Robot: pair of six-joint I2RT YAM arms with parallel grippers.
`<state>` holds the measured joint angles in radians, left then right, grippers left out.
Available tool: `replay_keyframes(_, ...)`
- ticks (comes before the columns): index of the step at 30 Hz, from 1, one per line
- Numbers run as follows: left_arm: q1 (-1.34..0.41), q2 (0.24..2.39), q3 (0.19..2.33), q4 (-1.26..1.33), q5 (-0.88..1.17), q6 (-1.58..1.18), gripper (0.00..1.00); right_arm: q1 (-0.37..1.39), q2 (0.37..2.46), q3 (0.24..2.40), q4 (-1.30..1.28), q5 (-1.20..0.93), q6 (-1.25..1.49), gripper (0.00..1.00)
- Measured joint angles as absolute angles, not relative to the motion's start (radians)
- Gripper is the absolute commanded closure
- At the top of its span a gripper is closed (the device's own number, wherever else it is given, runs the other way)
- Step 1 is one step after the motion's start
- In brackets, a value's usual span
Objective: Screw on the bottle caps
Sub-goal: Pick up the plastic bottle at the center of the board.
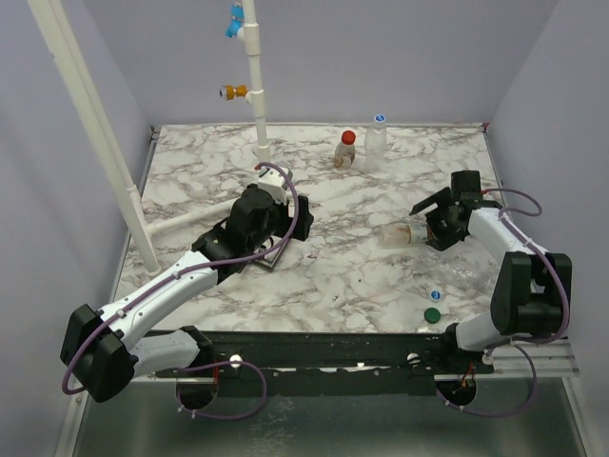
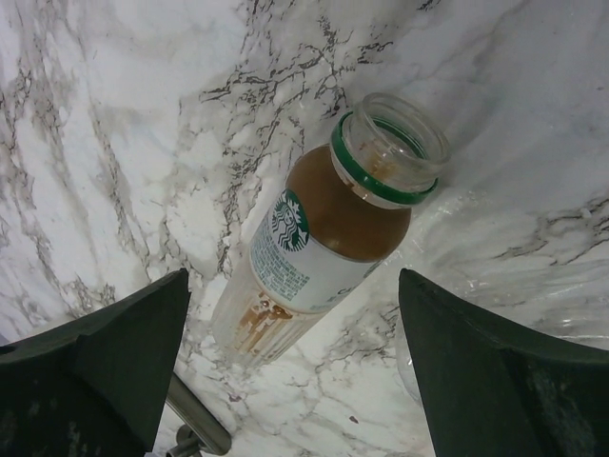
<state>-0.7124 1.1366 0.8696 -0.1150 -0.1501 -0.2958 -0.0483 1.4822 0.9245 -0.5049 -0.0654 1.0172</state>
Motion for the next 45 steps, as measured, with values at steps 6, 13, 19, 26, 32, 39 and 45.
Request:
replay_keyframes(6, -0.712, 1.139, 0.870, -0.115, -0.150, -0.332, 0.01, -0.048, 1.516, 0.924, -0.476, -0.065, 1.021, 0.21)
replay_keyframes(13, -0.708, 1.156, 0.873, -0.115, -0.148, -0.367, 0.01, -0.048, 1.553, 0.924, -0.449, -0.065, 1.013, 0.29)
replay_keyframes(19, -0.706, 1.191, 0.893, -0.116, -0.122, -0.397, 0.01, -0.048, 1.583, 0.925, -0.428, -0.065, 0.983, 0.35)
replay_keyframes(26, -0.702, 1.240, 0.921, -0.118, -0.072, -0.420, 0.01, -0.048, 1.620, 0.940, -0.389, -0.070, 0.923, 0.59)
replay_keyframes(32, -0.700, 1.305, 0.975, -0.119, 0.038, -0.424, 0.01, -0.049, 1.628, 0.945, -0.349, -0.096, 0.860, 0.66)
replay_keyframes(39, -0.692, 1.421, 1.069, -0.112, 0.141, -0.448, 0.01, 0.024, 1.535, 0.978, -0.336, -0.147, 0.790, 0.66)
replay_keyframes(45, -0.679, 1.508, 1.118, -0.092, 0.234, -0.485, 0.01, 0.205, 1.394, 1.063, -0.339, -0.156, 0.765, 0.66)
